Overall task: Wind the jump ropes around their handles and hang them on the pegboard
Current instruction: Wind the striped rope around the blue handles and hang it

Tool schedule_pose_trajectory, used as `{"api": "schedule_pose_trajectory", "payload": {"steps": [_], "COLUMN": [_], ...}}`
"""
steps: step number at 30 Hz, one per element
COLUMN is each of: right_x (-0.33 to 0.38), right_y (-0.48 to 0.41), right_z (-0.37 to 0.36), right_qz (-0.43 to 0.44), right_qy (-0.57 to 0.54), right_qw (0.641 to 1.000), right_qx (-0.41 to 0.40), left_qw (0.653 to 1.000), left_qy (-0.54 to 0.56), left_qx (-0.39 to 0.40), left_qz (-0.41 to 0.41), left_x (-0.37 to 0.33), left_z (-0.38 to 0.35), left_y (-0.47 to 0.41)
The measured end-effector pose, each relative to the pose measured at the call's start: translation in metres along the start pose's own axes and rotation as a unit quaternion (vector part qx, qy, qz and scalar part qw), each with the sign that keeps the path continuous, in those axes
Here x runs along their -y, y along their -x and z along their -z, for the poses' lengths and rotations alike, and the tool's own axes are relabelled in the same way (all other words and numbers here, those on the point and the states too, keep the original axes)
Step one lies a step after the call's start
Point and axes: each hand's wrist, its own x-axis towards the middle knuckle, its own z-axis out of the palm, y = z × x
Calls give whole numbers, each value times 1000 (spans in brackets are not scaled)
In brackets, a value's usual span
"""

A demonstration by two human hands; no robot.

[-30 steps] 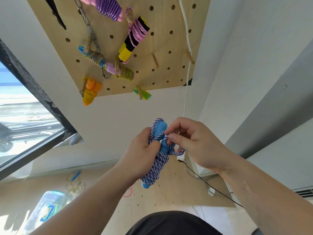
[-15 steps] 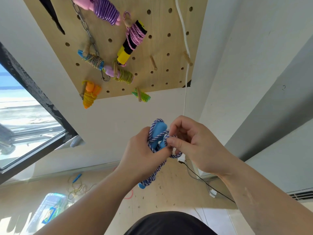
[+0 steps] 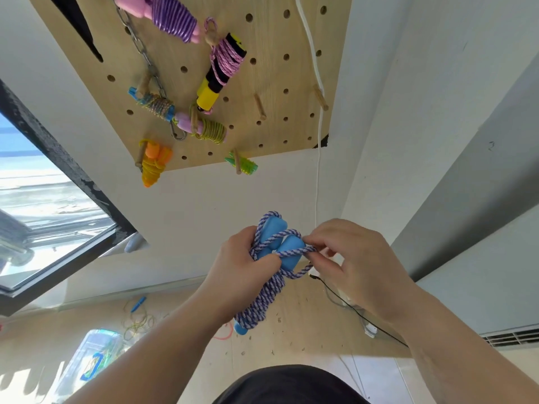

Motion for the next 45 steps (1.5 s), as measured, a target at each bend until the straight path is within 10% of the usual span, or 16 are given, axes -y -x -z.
{"api": "schedule_pose_trajectory", "payload": {"steps": [8, 18, 28, 45], "right_x": [-4, 11, 31, 14], "right_y": [6, -3, -15, -31], "right_z": [9, -11, -28, -9], "right_qz": [-54, -332, -353, -353], "right_qy": [-178, -537, -459, -334], "right_qw": [982, 774, 809, 865], "right_qx": [7, 36, -99, 122], "left_qw": [984, 973, 982, 988], "left_qy": [0, -132, -120, -115], "left_qx": [172, 93, 2, -37], "left_qz": [-54, -162, -143, -94], "left_x": [3, -4, 0, 7], "left_z": [13, 10, 3, 0], "left_y": [-3, 5, 7, 3]}}
